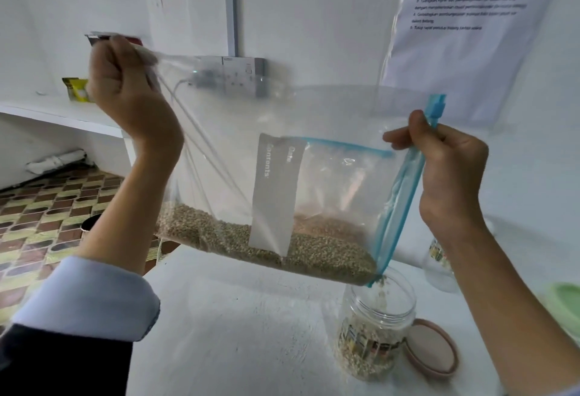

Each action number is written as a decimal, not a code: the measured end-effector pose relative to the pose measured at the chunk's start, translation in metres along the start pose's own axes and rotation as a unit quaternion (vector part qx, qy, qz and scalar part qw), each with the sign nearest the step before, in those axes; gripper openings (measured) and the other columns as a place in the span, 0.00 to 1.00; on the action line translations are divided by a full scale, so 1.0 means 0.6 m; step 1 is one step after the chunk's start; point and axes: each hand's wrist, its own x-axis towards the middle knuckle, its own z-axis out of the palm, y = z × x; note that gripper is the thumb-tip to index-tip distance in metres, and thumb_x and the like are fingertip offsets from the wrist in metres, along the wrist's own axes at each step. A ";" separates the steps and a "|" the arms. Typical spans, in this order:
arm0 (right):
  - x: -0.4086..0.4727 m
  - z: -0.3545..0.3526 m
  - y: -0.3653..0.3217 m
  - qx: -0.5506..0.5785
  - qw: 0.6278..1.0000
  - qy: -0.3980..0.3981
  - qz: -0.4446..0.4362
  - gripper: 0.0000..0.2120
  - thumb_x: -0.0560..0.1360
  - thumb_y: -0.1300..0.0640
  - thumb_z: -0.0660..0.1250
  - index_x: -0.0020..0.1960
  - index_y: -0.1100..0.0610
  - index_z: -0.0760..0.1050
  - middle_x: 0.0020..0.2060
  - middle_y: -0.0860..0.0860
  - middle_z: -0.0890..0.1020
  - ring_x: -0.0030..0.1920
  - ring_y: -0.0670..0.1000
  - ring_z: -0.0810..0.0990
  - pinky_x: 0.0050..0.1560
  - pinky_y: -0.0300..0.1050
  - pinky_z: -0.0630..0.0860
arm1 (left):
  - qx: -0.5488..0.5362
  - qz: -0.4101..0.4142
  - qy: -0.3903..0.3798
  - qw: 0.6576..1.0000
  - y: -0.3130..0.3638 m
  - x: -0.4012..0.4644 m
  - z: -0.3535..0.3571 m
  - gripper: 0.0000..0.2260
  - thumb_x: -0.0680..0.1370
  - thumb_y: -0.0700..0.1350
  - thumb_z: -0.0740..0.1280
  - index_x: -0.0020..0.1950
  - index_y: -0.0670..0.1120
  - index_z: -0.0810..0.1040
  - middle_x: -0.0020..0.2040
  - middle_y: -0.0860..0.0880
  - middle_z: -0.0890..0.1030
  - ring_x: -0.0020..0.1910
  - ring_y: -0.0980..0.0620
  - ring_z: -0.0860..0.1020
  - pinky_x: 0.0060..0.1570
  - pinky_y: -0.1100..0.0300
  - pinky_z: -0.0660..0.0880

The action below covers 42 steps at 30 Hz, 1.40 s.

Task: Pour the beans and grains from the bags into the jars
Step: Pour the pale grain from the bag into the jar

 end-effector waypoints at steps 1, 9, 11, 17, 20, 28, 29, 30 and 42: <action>-0.003 0.002 0.000 -0.002 1.000 -0.009 0.002 0.13 0.76 0.57 0.67 0.33 0.54 0.81 0.28 0.44 0.83 0.35 0.41 0.79 0.44 0.29 0.73 | 0.001 0.003 0.003 1.000 0.002 -0.003 0.002 0.19 0.79 0.35 0.57 0.31 0.51 0.67 0.24 0.60 0.68 0.24 0.60 0.63 0.28 0.69 0.59; -0.006 0.002 0.002 0.019 1.000 -0.006 0.000 0.17 0.76 0.57 0.68 0.29 0.51 0.82 0.29 0.47 0.84 0.36 0.45 0.80 0.48 0.35 0.75 | -0.002 -0.014 -0.002 1.000 0.005 -0.007 0.004 0.19 0.79 0.36 0.58 0.31 0.53 0.68 0.25 0.60 0.69 0.26 0.59 0.64 0.29 0.66 0.60; -0.004 -0.002 0.005 0.033 0.999 0.026 -0.007 0.17 0.77 0.56 0.67 0.30 0.52 0.82 0.30 0.47 0.84 0.36 0.46 0.80 0.46 0.35 0.75 | -0.008 -0.018 -0.002 1.000 0.008 -0.004 0.004 0.19 0.79 0.36 0.58 0.31 0.53 0.70 0.25 0.55 0.70 0.25 0.54 0.63 0.27 0.65 0.59; -0.004 -0.004 0.005 0.028 0.999 0.015 -0.001 0.18 0.76 0.56 0.68 0.28 0.51 0.82 0.30 0.47 0.84 0.36 0.46 0.80 0.48 0.37 0.76 | -0.017 -0.019 -0.014 1.000 0.010 -0.013 0.013 0.17 0.79 0.33 0.56 0.33 0.48 0.68 0.23 0.60 0.70 0.25 0.64 0.65 0.29 0.72 0.61; -0.006 -0.004 0.006 0.026 1.000 -0.003 -0.009 0.19 0.77 0.55 0.67 0.28 0.50 0.82 0.30 0.47 0.84 0.35 0.47 0.80 0.49 0.38 0.76 | -0.015 -0.017 -0.013 1.000 0.009 -0.015 0.012 0.17 0.79 0.33 0.56 0.33 0.48 0.67 0.23 0.60 0.71 0.25 0.64 0.65 0.30 0.72 0.61; -0.010 -0.004 0.007 0.005 1.000 -0.004 -0.007 0.18 0.76 0.55 0.68 0.28 0.49 0.82 0.29 0.47 0.83 0.33 0.44 0.79 0.46 0.34 0.75 | 0.008 -0.025 -0.018 0.999 0.005 -0.011 0.006 0.16 0.79 0.35 0.57 0.32 0.48 0.68 0.24 0.59 0.70 0.25 0.61 0.64 0.27 0.69 0.60; -0.010 -0.005 0.007 0.005 1.000 0.002 -0.004 0.17 0.76 0.55 0.68 0.29 0.49 0.82 0.29 0.47 0.83 0.34 0.44 0.80 0.46 0.33 0.74 | 0.010 -0.022 -0.020 1.000 0.006 -0.009 0.005 0.16 0.79 0.37 0.57 0.32 0.48 0.68 0.24 0.59 0.70 0.25 0.60 0.64 0.27 0.69 0.60; -0.009 -0.007 0.007 0.012 1.000 0.019 -0.006 0.17 0.76 0.55 0.69 0.29 0.50 0.82 0.29 0.47 0.84 0.34 0.44 0.80 0.45 0.33 0.75 | 0.011 -0.015 -0.020 1.000 0.007 -0.008 0.004 0.15 0.79 0.39 0.58 0.33 0.48 0.68 0.25 0.59 0.71 0.25 0.58 0.65 0.28 0.68 0.60; -0.001 -0.010 0.003 -0.003 1.000 -0.005 0.006 0.15 0.75 0.54 0.69 0.30 0.50 0.82 0.30 0.46 0.84 0.36 0.44 0.80 0.49 0.34 0.75 | 0.022 0.007 -0.013 1.000 0.010 0.001 0.013 0.15 0.79 0.37 0.58 0.33 0.49 0.68 0.25 0.60 0.71 0.26 0.61 0.67 0.31 0.69 0.62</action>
